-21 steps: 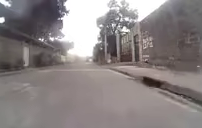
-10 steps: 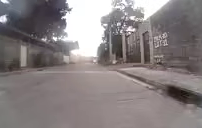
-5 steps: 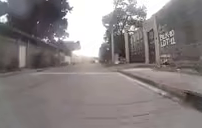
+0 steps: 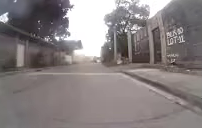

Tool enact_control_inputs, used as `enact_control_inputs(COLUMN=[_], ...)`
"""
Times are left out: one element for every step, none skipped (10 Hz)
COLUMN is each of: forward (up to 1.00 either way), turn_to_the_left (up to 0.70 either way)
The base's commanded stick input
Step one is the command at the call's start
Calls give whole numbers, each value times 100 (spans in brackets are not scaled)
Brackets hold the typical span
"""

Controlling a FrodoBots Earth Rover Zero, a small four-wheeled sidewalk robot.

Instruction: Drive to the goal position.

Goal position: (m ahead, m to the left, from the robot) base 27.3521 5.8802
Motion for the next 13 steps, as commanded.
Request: enact_control_inputs(forward=[100, 100, 100, 100, 100, 100, 100, 100, 100, 100, 100, 100, 100], turn_to_the_left=[0, 0, 0, 0, 0, -3, -13, -40, -40, -36, 0, 0, 0])
